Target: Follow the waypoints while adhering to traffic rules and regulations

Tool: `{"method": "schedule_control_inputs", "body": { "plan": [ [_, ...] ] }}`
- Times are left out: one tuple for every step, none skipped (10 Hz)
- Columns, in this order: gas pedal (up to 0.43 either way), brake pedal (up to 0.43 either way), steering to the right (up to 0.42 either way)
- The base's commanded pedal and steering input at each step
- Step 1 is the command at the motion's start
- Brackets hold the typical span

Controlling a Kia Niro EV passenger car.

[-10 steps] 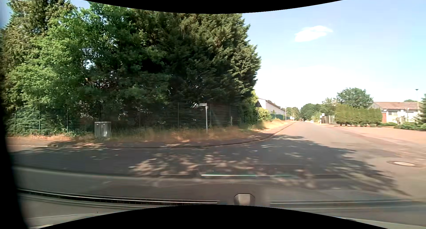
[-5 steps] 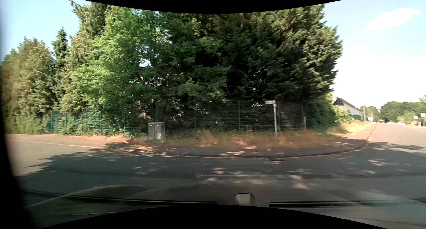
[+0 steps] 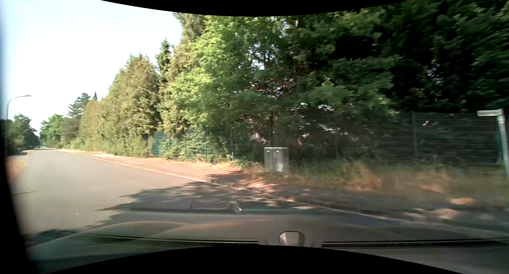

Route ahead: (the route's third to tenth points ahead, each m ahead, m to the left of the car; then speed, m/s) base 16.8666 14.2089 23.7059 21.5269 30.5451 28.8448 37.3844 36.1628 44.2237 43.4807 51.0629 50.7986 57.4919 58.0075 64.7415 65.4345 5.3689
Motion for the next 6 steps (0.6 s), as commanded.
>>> {"method": "schedule_control_inputs", "body": {
  "plan": [
    [0.260, 0.006, -0.547],
    [0.280, 0.006, -0.499],
    [0.280, 0.006, -0.461],
    [0.287, 0.006, -0.414],
    [0.287, 0.006, -0.359],
    [0.287, 0.006, -0.311]
  ]
}}
